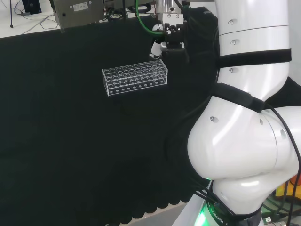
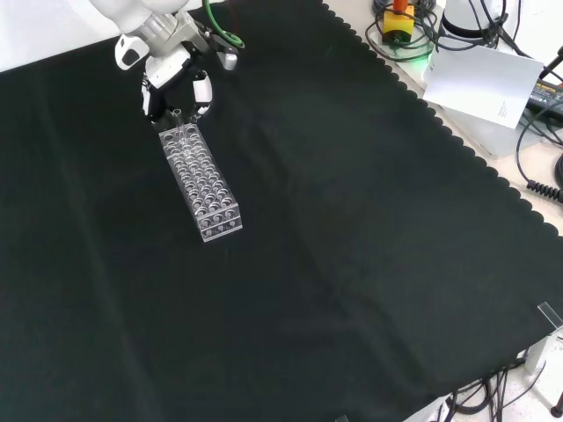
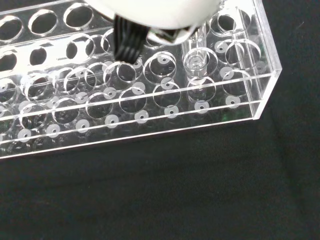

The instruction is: Pick up the test tube.

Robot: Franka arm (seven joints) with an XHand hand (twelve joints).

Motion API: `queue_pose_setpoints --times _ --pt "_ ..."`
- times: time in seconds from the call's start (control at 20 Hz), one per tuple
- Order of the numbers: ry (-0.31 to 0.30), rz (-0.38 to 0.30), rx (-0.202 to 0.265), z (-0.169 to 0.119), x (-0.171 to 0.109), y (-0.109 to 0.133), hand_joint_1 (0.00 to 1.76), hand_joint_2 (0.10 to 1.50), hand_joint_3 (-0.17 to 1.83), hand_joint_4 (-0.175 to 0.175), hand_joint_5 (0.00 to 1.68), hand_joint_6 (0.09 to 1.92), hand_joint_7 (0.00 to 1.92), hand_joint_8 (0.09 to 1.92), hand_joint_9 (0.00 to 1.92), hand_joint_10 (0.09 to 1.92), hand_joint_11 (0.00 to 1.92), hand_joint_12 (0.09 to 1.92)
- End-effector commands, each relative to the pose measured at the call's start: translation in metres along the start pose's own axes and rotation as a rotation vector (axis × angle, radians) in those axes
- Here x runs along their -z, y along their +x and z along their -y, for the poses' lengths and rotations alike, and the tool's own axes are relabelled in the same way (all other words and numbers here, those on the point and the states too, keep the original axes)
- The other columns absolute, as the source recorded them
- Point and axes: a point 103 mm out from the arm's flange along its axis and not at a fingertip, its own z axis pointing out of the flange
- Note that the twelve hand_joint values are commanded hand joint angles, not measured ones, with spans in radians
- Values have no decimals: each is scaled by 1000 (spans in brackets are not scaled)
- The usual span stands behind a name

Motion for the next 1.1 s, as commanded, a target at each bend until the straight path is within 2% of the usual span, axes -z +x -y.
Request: queue_pose_setpoints --times 0.05,0.35,0.45,0.5,0.55,0.6,0.65,0.75,1.0,1.1 --pt "-15 -8 -6 -3 0 0 1192 599 815 -175 716 812 1138 773 1067 640 692 1306" --pt "-40 -3 -9 -7 3 4 1202 602 812 -175 827 771 1229 724 1164 592 762 1270" --pt "-53 7 -11 -8 3 6 1253 816 449 -175 992 813 1169 796 1222 569 805 1245" --pt "-64 10 -11 -9 3 7 1270 875 330 -175 1054 789 1172 781 1256 555 837 1228" --pt "-73 12 -12 -9 3 8 1282 891 280 -175 1110 742 1194 743 1294 541 874 1207" --pt "-84 15 -12 -9 3 9 1292 864 313 -175 1154 702 1222 705 1346 521 928 1174" --pt "-91 16 -12 -10 2 9 1338 833 347 -175 1179 678 1245 744 1332 470 996 1120" --pt "-97 -4 -12 -10 2 10 1396 777 420 -175 1210 648 1268 805 1317 394 1104 1005" --pt "-146 -49 -17 -9 3 10 1419 902 165 -175 1199 425 1281 845 1335 359 1217 856" --pt "-154 -70 -19 -9 5 9 1414 977 60 -175 1141 454 1225 926 1258 520 1234 847"
